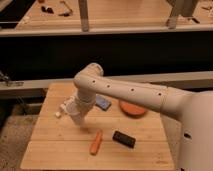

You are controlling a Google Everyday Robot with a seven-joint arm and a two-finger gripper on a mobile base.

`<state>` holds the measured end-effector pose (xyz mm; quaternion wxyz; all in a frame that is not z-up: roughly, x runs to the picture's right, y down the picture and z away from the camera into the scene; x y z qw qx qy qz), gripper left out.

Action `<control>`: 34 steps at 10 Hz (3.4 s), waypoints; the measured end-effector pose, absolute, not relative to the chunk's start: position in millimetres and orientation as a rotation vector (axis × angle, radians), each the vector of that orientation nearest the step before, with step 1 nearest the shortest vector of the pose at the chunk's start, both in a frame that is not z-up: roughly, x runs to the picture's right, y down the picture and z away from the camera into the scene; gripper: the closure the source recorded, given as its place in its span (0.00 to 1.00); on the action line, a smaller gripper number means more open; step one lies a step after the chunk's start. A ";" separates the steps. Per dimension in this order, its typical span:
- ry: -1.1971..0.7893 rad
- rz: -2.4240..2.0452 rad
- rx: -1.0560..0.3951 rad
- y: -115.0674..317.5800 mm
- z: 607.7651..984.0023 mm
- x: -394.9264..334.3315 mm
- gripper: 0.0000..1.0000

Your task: Place the ceramic cup in the ceramic bowl

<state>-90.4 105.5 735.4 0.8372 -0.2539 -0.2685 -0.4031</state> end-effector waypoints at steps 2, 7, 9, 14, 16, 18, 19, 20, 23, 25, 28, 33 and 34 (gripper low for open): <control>-0.563 -0.840 -0.538 94.7 741.1 -80.6 0.92; -0.546 -0.783 -0.553 75.1 751.1 -36.9 0.92; -0.534 -0.747 -0.565 65.5 759.9 -7.5 0.92; -0.514 -0.675 -0.576 58.1 773.7 35.7 0.88; -0.505 -0.646 -0.584 55.5 779.9 56.9 0.86; -0.501 -0.627 -0.591 53.7 784.3 68.1 0.86; -0.500 -0.624 -0.593 53.2 785.0 69.1 0.86; -0.499 -0.614 -0.595 51.0 787.0 71.3 0.86; -0.482 -0.582 -0.598 44.9 793.8 96.0 0.93; -0.476 -0.566 -0.597 42.8 798.8 100.7 0.93; -0.465 -0.539 -0.600 42.6 802.1 110.8 0.93; -0.453 -0.494 -0.605 44.6 809.4 134.6 0.93; -0.450 -0.482 -0.605 44.7 809.8 138.7 0.93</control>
